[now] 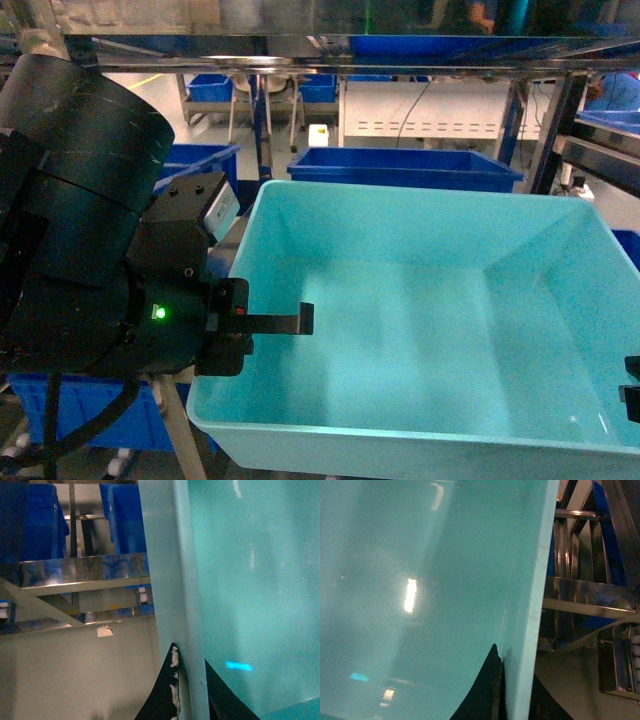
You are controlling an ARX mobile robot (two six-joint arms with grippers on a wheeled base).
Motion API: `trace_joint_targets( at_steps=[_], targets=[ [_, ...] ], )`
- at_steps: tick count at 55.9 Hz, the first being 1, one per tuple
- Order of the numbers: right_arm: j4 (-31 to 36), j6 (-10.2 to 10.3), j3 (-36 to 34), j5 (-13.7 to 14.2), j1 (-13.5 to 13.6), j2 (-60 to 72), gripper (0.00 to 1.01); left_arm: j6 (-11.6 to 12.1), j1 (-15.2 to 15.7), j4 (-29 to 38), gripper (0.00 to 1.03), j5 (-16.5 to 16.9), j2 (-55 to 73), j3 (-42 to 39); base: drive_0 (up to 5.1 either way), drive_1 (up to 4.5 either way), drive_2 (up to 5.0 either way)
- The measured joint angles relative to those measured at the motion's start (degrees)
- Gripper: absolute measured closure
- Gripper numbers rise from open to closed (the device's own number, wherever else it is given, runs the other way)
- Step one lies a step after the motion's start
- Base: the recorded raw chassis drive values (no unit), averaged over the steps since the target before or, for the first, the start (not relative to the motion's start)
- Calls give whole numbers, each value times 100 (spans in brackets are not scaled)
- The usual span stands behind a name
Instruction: Organize blue bins on left shelf correctly
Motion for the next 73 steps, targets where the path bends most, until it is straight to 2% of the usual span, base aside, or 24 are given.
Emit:
trace_joint_targets(
  at_steps=[10,28,43,66,73],
  targets=[
    [-2,-7,0,4,0,0,99,2,0,2,101,0,0,4,0,0,0],
    [13,-20,7,22,31,0,99,2,26,7,101,7,0,4,451,-293,-160],
    [-15,-24,7,28,20,0,99,4,-7,-33,101,-9,0,15,0,0,0],
    [-4,-24,7,28,22,-2,99,4,-2,-4,101,-4,0,15,-2,428,-432],
    [15,-24,39,26,22,7,99,2,4,-2,101,-4,4,28,1,17,-16]
  ],
)
